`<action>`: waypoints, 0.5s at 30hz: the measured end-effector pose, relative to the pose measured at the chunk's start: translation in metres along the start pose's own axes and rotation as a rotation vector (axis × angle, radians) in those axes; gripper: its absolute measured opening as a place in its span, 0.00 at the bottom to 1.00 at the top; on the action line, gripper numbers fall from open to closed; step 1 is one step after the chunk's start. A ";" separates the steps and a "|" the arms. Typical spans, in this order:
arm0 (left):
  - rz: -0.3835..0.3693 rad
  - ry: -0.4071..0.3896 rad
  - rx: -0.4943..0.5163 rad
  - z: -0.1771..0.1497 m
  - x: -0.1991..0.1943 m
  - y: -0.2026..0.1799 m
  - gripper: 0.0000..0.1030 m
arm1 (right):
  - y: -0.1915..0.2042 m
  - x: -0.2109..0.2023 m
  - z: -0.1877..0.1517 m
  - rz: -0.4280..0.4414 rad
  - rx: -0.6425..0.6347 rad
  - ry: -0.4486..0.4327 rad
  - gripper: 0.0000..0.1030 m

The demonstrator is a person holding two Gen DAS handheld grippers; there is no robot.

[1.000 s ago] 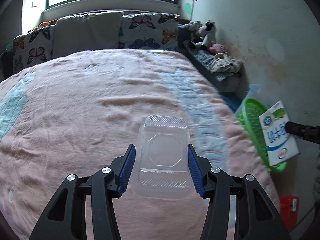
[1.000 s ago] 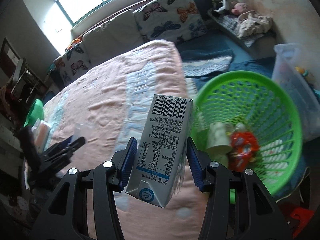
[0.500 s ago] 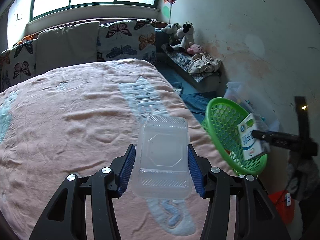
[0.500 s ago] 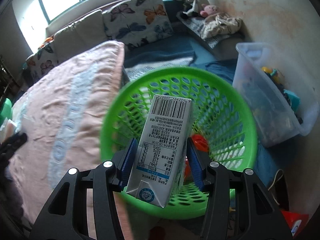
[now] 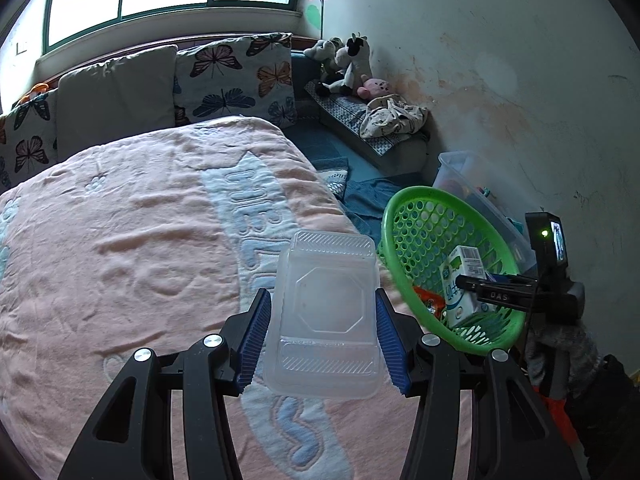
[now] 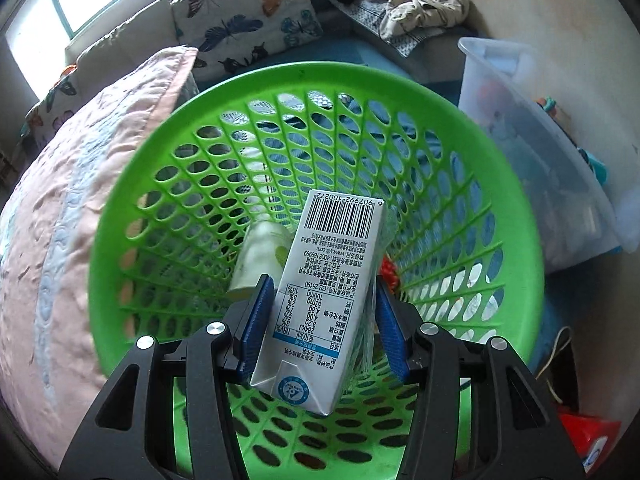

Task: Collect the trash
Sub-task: 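Drop the milk carton into the basket with the right tool while the left holds the box, then open the left tool over the green basket to drop the clear box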

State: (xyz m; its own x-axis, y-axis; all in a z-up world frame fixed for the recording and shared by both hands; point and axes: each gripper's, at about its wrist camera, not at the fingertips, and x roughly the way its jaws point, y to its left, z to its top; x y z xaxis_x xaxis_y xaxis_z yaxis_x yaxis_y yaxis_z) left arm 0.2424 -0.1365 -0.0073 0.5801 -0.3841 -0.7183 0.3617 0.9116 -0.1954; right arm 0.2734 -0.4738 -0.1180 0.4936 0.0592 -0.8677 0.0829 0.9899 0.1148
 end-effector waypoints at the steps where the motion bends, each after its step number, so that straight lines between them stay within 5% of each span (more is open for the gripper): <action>1: -0.001 0.003 0.003 0.000 0.002 -0.002 0.49 | -0.001 0.002 0.000 0.005 0.007 0.003 0.51; 15: -0.049 0.028 0.037 0.006 0.021 -0.037 0.49 | -0.014 -0.029 -0.007 0.034 0.025 -0.047 0.56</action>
State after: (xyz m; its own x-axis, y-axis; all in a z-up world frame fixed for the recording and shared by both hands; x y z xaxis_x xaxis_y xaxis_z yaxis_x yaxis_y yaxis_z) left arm 0.2456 -0.1792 -0.0107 0.5405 -0.4237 -0.7269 0.4163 0.8854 -0.2066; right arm 0.2515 -0.4883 -0.0980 0.5364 0.0857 -0.8396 0.0868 0.9840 0.1559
